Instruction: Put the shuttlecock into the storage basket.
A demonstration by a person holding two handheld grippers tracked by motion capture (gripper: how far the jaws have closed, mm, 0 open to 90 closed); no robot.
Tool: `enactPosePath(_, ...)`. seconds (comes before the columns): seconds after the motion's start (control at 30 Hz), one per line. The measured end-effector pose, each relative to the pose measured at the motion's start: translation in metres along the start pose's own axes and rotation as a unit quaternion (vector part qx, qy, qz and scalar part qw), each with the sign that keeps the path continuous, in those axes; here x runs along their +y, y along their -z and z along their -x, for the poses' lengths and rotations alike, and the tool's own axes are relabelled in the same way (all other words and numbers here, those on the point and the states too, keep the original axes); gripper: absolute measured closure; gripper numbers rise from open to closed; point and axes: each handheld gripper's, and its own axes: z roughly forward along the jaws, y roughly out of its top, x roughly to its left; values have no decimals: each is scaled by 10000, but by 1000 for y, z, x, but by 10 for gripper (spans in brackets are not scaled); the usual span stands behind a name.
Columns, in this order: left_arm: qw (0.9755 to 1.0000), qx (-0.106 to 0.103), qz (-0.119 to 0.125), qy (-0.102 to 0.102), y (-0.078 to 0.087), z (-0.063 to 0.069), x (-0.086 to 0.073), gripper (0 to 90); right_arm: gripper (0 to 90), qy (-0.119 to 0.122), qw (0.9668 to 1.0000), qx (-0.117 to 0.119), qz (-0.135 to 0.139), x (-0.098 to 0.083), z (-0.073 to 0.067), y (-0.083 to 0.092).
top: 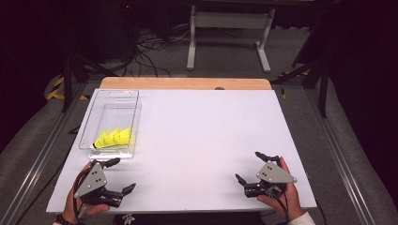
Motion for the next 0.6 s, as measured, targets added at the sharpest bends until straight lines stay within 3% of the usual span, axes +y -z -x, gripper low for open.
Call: enactPosePath(0.6, 9999, 82, -94, 22, 1, 0, -3, 55, 54, -9, 9999, -49, 109, 1, 3, -1)
